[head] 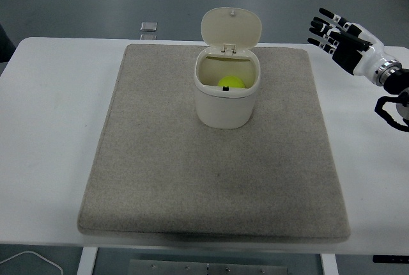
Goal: Pick up the tennis ball and place it in the box.
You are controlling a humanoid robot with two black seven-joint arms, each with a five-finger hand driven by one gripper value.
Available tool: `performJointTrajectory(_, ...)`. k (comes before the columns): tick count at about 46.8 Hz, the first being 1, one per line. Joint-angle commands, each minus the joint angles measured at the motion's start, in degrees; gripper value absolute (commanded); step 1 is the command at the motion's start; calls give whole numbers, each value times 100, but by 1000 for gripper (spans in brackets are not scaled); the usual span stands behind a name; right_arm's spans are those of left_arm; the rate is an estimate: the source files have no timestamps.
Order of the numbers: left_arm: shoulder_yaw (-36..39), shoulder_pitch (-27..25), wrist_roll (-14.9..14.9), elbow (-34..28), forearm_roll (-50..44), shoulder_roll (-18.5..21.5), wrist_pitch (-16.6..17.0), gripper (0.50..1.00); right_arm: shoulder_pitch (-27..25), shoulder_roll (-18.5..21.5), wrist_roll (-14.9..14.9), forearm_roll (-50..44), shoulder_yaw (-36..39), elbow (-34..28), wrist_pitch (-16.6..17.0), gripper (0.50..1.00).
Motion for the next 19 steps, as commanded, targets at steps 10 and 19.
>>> performJointTrajectory(10, 0, 1, -3, 0, 0, 0, 0, 990, -1, 1, 44, 0, 0, -8, 7, 924)
performJointTrajectory(19, 0, 1, -3, 0, 0, 0, 0, 992, -1, 18, 53, 0, 0, -8, -11, 921)
